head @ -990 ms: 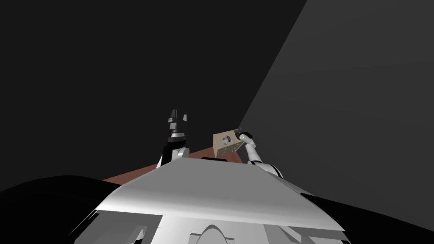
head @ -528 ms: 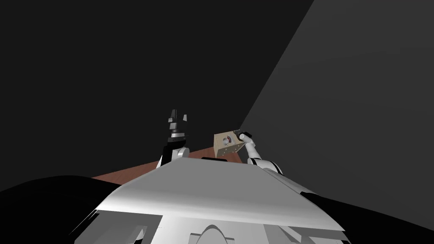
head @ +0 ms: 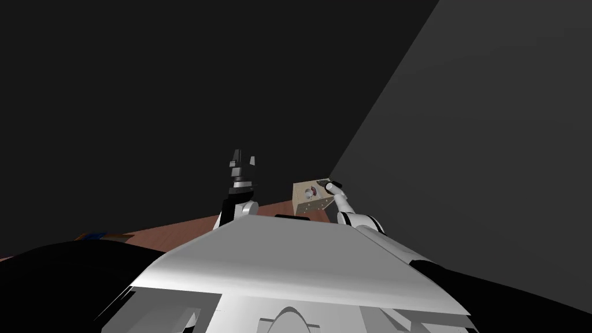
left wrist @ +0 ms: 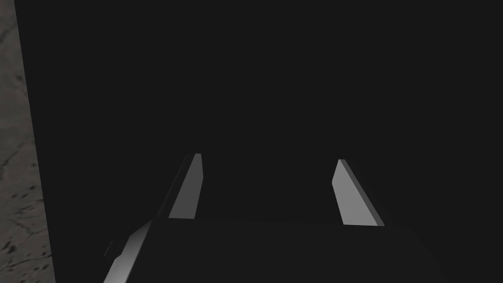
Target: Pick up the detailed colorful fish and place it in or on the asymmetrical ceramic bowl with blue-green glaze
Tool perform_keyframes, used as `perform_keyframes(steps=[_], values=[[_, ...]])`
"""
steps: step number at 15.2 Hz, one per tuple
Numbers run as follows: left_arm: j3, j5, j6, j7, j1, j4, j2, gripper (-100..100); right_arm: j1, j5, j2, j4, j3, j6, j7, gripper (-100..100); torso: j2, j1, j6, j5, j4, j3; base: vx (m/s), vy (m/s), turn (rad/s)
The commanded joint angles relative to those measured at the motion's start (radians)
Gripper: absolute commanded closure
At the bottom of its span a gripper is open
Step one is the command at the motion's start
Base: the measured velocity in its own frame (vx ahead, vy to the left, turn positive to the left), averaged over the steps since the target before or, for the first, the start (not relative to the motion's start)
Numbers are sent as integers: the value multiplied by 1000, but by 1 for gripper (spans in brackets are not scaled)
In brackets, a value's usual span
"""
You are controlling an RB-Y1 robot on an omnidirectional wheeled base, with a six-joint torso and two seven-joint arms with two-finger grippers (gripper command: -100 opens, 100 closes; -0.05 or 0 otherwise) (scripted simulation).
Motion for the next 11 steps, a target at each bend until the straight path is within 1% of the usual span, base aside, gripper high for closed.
perform_keyframes(steps=[1, 2, 3, 4, 5, 6, 7, 8, 9, 10, 11], values=[[0, 0, 0, 0, 0, 0, 0, 0, -17, -11, -4, 36, 2, 7, -13, -100, 0, 0, 0, 0, 0, 0, -3, -19, 44], [0, 0, 0, 0, 0, 0, 0, 0, -35, -24, -6, 62, 6, 24, -49, -100, 0, 0, 0, 0, 0, 0, -3, -20, 83], [0, 0, 0, 0, 0, 0, 0, 0, -35, -24, -6, 82, 6, 24, -49, -100, 0, 0, 0, 0, 0, 0, -5, -26, 103], [0, 0, 0, 0, 0, 0, 0, 0, -52, -36, -7, 106, 10, 39, -84, -100, 0, 0, 0, 0, 0, 0, -6, -31, 134], [0, 0, 0, 0, 0, 0, 0, 0, -52, -36, -7, 127, 10, 39, -84, -100, 0, 0, 0, 0, 0, 0, -6, -30, 115], [0, 0, 0, 0, 0, 0, 0, 0, -66, -47, -7, 151, 14, 54, -116, -100, 0, 0, 0, 0, 0, 0, -6, -32, 129], [0, 0, 0, 0, 0, 0, 0, 0, -66, -47, -7, 168, 14, 54, -117, -100, 0, 0, 0, 0, 0, 0, -6, -32, 98], [0, 0, 0, 0, 0, 0, 0, 0, -79, -56, -6, 205, 18, 67, -145, -100, 0, 0, 0, 0, 0, 0, -5, -34, 93], [0, 0, 0, 0, 0, 0, 0, 0, -79, -56, -6, 205, 18, 67, -147, -100, 0, -1, 0, 0, 0, 0, -10, -33, 76], [0, 0, 0, 0, 0, 0, 0, 0, -90, -65, -4, 239, 22, 78, -175, -100, 0, -1, 0, 0, 0, 0, -11, -28, 91], [0, 0, 0, 0, 0, 0, 0, 0, -90, -65, -4, 239, 22, 78, -176, -100, 0, -1, 0, 0, 0, 0, -10, -23, 69]])
